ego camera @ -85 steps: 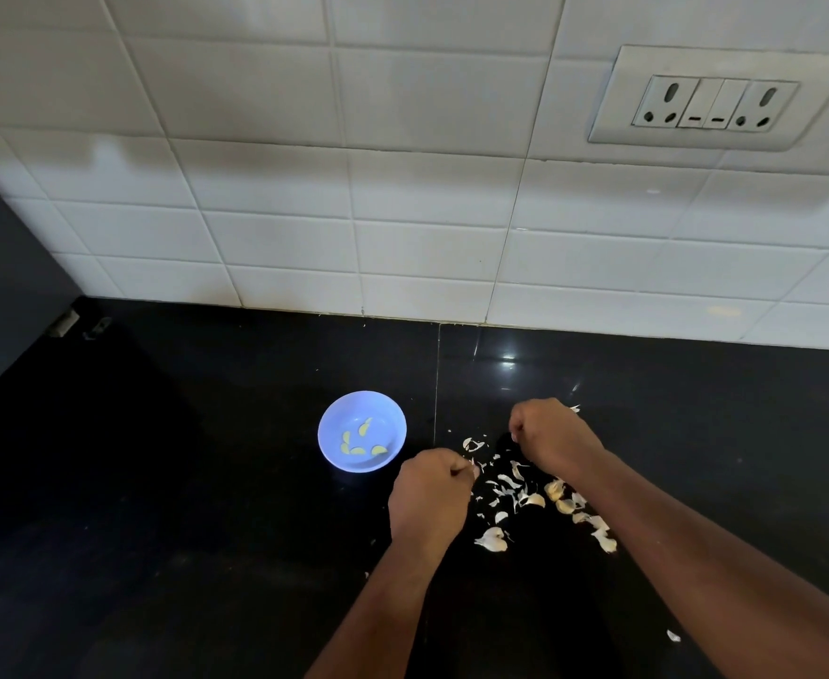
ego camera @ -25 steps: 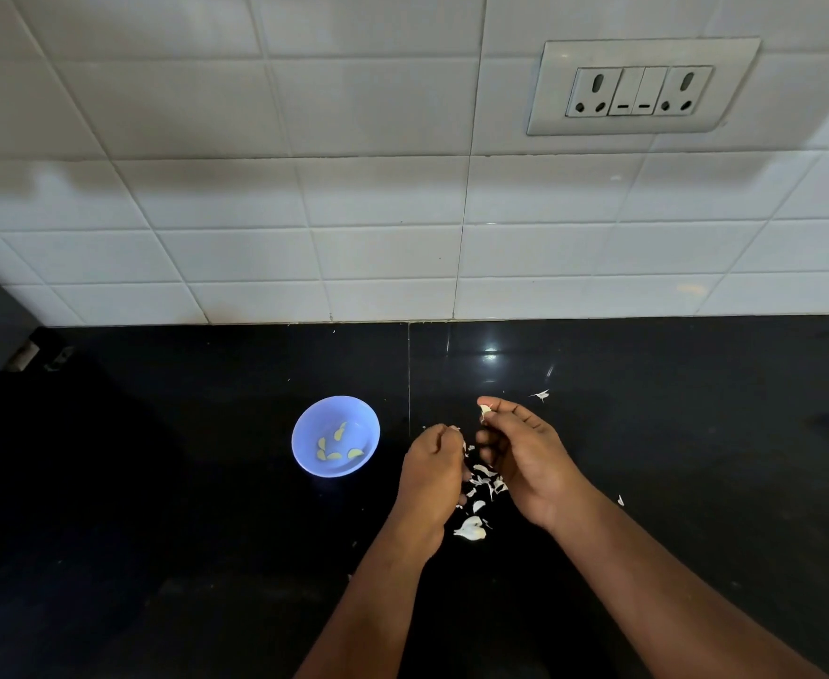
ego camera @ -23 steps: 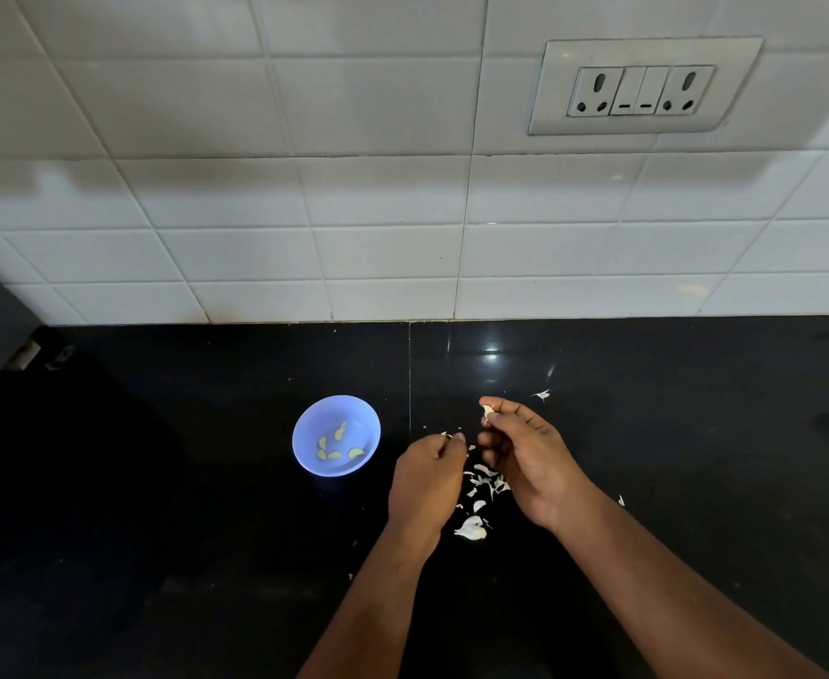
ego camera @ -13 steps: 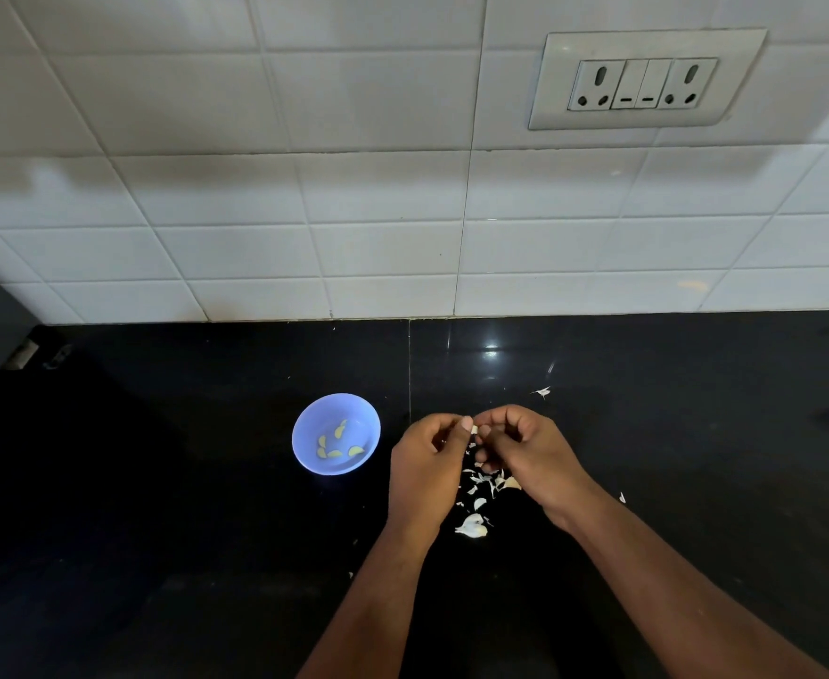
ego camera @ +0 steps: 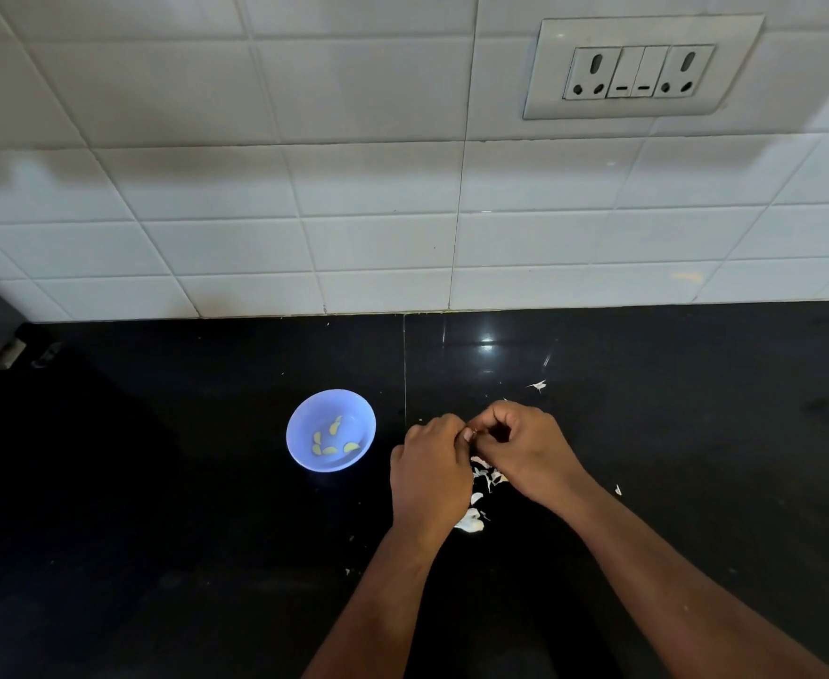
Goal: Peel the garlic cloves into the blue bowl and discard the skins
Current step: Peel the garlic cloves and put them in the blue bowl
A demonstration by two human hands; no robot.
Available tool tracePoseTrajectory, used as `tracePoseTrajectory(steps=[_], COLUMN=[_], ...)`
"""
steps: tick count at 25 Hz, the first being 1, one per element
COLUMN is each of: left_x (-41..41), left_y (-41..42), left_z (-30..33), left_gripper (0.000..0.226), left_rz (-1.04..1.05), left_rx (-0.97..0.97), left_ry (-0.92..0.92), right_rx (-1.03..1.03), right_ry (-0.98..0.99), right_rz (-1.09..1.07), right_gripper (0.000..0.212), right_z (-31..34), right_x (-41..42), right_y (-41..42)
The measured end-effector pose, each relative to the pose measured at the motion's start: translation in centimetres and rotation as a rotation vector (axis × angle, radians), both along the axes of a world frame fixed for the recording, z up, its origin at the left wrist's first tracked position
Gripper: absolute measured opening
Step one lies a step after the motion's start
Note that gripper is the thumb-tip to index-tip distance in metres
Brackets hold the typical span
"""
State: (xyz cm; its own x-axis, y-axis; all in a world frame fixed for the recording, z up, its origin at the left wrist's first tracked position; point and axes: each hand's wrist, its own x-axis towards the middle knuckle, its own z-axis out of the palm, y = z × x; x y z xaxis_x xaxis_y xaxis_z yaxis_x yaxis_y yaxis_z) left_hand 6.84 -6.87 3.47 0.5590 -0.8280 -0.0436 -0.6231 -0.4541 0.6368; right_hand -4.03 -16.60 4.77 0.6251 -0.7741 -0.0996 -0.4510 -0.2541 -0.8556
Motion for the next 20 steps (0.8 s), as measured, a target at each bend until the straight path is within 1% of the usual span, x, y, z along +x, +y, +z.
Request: tracePoseTrajectory(steps=[5,7,9,10,12,13,15,17,18,20], left_x=[1.1,1.5,1.8,1.9,1.9,1.9,1.8,1.6,1.6,1.6], left_y=[-0.1,-0.1,0.0,0.1,0.2,0.2,0.2,0.1,0.0,-0.2], left_z=[0.0,-0.2,-0.3,-0.3,-0.3,-0.3,-0.4,-0.1,0.1,0.7], left_gripper=[0.022,0.024,0.026,0.026,0.025,0.025,0.027,0.028,0.029,0.029], left_rz=[-0.087,-0.098,-0.099,-0.114,-0.146,-0.132,-0.082,-0.072,-0.087,-0.117], left_rx=[0.111,0.139,0.162,0.177,0.214,0.218,0.193,0.185,0.194,0.225], left_ry=[-0.005,0.052,0.118,0.107,0.027,0.012,0.079,0.131,0.109,-0.015], right_rx=[-0.203,-0.286,-0.349,-0.379,-0.433,-0.438,-0.407,-0.422,-0.451,-0.508], right_ry=[0.119,0.163,0.193,0.207,0.234,0.236,0.215,0.205,0.203,0.151], right_rz=[0.159,0.208,0.260,0.292,0.353,0.364,0.342,0.312,0.295,0.243], right_gripper=[0.014,0.018,0.018,0.018,0.019,0.021,0.026,0.027,0.027,0.028], right_z=[-0.7,-0.8,-0.7,-0.7,-0.6,-0.6,-0.7,-0.9,-1.0,-1.1], right_x=[-0.4,-0.3,-0.2,-0.3,-0.4,-0.4,-0.4,-0.2,-0.2,-0.2], right_y=[-0.5,-0.7,-0.9,-1.0,-1.3,-1.6,-1.9,-1.7,-1.5,-0.9])
